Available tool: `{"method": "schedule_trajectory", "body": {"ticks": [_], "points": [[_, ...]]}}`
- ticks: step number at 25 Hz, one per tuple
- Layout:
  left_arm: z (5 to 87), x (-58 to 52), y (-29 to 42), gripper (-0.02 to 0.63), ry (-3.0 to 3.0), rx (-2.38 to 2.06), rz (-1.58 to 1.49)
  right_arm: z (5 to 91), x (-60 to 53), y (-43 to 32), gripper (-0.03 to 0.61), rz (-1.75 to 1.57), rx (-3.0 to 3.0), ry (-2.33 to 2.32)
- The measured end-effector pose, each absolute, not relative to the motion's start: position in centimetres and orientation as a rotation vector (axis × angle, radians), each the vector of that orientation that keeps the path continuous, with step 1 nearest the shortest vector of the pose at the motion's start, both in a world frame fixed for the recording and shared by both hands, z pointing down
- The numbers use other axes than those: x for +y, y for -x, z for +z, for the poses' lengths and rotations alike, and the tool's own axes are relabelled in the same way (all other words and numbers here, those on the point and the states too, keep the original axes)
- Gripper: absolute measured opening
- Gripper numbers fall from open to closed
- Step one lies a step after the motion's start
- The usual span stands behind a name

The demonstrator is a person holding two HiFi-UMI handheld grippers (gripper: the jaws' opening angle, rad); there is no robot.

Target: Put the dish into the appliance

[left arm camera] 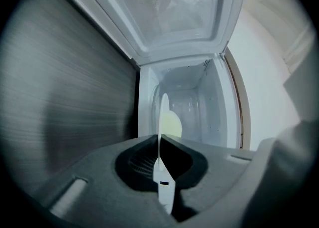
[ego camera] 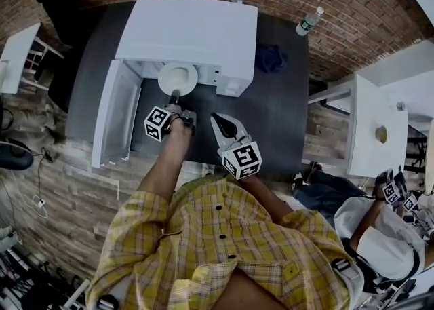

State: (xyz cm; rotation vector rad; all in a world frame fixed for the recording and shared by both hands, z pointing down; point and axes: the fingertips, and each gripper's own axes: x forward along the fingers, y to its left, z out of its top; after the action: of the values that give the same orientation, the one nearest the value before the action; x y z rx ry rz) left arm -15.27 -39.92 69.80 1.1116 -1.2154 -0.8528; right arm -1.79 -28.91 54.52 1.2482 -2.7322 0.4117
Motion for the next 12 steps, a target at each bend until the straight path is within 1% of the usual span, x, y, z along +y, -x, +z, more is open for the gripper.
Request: {"method": "schedule_trajectory", "body": {"ticks": [12], "points": [[71.6,-42.2,15.6,0.008,-1.097,-1.248,-0.885,55.3,-29.8,1.1,-0.003,0.427,-2.716,-1.239]]}}
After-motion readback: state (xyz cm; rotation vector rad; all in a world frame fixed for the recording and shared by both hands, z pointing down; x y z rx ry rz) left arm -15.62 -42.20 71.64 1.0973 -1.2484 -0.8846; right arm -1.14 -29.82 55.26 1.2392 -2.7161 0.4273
